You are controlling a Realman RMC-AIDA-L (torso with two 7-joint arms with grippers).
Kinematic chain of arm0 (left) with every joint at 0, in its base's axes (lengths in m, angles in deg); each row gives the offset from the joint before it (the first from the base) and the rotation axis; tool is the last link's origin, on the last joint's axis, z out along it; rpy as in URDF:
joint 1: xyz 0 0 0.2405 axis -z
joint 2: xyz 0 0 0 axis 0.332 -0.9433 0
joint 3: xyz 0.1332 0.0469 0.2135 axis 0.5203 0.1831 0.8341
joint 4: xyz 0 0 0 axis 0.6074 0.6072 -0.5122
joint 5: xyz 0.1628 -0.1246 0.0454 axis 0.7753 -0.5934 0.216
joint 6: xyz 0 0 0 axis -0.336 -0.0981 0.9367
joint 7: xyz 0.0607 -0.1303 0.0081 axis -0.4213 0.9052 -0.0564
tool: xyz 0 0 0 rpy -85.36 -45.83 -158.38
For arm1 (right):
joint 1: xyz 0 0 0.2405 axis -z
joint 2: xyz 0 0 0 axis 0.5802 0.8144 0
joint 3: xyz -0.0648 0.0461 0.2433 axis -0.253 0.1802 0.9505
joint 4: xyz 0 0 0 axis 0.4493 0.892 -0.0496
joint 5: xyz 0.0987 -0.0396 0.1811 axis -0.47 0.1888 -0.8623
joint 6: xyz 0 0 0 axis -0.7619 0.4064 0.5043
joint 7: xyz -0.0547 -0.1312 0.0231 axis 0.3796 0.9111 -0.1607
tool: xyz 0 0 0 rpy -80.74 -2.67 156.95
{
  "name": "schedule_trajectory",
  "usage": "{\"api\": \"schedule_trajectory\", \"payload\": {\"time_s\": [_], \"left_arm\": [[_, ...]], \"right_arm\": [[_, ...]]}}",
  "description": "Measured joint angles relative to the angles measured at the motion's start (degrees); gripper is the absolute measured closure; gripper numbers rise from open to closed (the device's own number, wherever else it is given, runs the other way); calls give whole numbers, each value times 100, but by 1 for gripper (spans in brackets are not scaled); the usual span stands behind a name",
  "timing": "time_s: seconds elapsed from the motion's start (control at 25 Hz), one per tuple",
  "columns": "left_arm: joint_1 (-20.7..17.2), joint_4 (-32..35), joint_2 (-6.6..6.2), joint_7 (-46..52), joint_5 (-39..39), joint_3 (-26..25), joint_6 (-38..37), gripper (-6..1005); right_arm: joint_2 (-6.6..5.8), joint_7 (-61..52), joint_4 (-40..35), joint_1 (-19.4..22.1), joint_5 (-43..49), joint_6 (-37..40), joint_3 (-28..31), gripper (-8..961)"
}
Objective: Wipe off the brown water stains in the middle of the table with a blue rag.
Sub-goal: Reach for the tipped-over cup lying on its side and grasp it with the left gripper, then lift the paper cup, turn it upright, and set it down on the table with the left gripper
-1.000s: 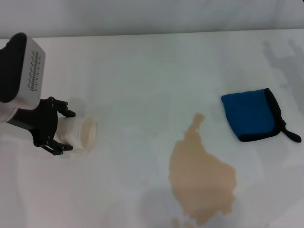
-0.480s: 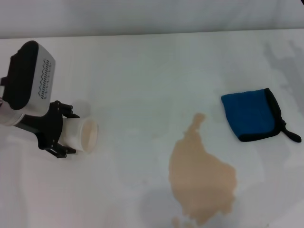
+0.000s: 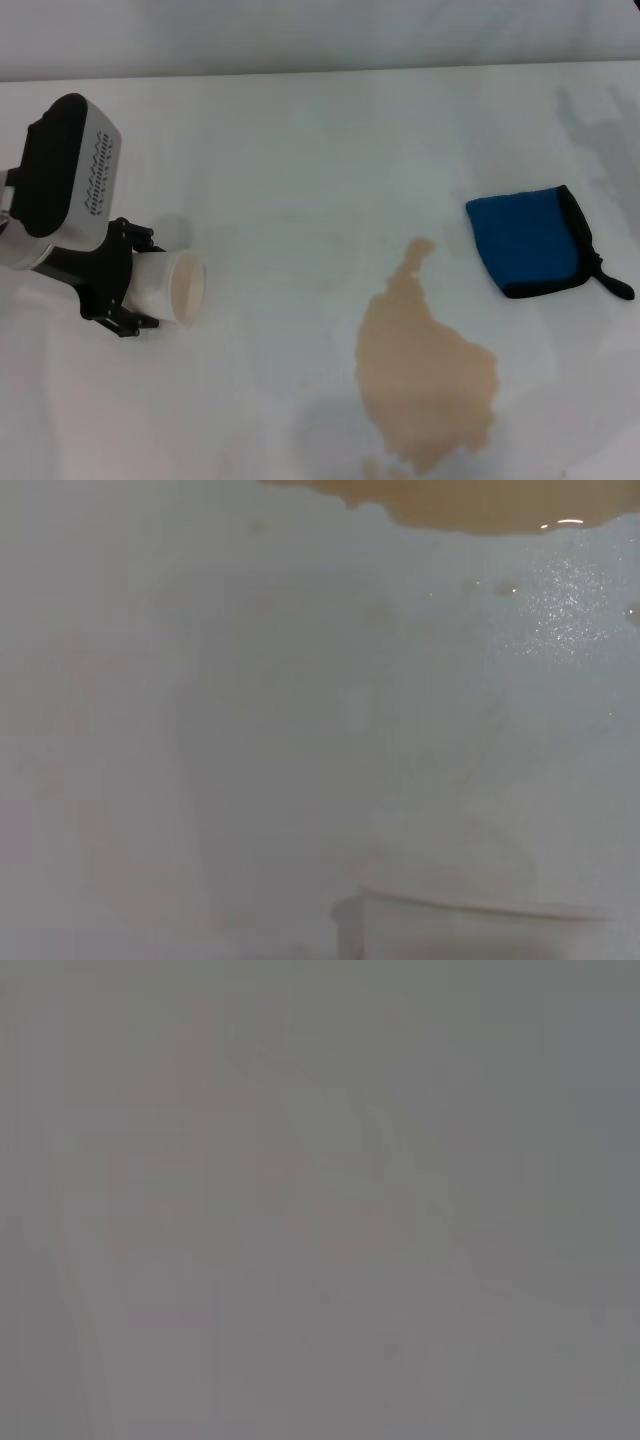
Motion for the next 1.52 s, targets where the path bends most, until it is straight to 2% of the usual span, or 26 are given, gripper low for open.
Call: {"api": "schedule_trajectory", "payload": {"time_s": [1.24, 1.52], "left_arm": [[-51, 27, 60, 96, -221, -3, -387, 169], [-72, 25, 45, 97, -590, -56, -467, 171]], "right_arm": [[-22, -1, 0, 13, -210, -85, 18, 85], [-33, -1, -6, 16, -217, -93, 18, 85]]}}
